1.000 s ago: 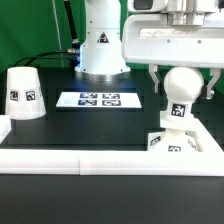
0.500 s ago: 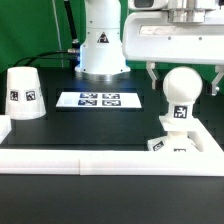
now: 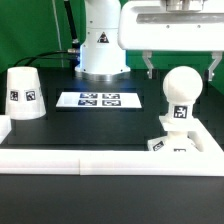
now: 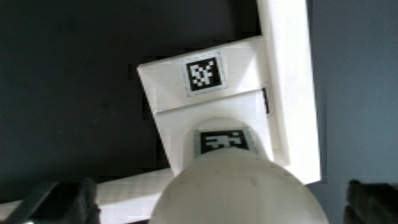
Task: Assemble lamp
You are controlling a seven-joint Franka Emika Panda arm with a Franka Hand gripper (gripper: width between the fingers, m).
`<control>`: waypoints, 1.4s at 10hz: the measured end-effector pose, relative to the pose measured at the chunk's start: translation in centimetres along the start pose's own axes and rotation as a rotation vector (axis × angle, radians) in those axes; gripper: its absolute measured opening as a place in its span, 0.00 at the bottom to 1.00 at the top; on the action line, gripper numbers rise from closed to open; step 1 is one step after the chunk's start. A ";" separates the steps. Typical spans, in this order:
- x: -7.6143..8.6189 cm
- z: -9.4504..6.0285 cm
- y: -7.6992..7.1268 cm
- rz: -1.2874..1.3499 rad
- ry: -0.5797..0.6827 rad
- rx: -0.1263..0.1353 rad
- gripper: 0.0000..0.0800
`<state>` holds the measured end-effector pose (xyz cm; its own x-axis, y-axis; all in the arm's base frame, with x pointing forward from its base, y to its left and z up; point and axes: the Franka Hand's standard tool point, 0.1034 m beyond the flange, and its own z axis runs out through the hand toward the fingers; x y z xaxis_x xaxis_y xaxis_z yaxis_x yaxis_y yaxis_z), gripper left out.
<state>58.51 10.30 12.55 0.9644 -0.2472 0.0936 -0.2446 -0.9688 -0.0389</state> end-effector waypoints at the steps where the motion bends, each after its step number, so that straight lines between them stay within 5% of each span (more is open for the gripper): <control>1: 0.0 0.1 0.0 -0.002 -0.001 0.000 0.87; 7: -1.2 0.4 0.3 -0.013 -0.016 -0.006 0.87; 10: -5.7 0.4 4.3 -0.120 -0.020 -0.008 0.87; 14: -7.9 0.5 11.4 -0.161 -0.044 -0.005 0.87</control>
Offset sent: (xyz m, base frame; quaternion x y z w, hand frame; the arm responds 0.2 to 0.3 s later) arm 0.0000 0.0000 0.0000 0.0000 0.0000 0.0000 1.0000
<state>48.16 1.21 10.91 0.9946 -0.0881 0.0550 -0.0870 -0.9960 -0.0220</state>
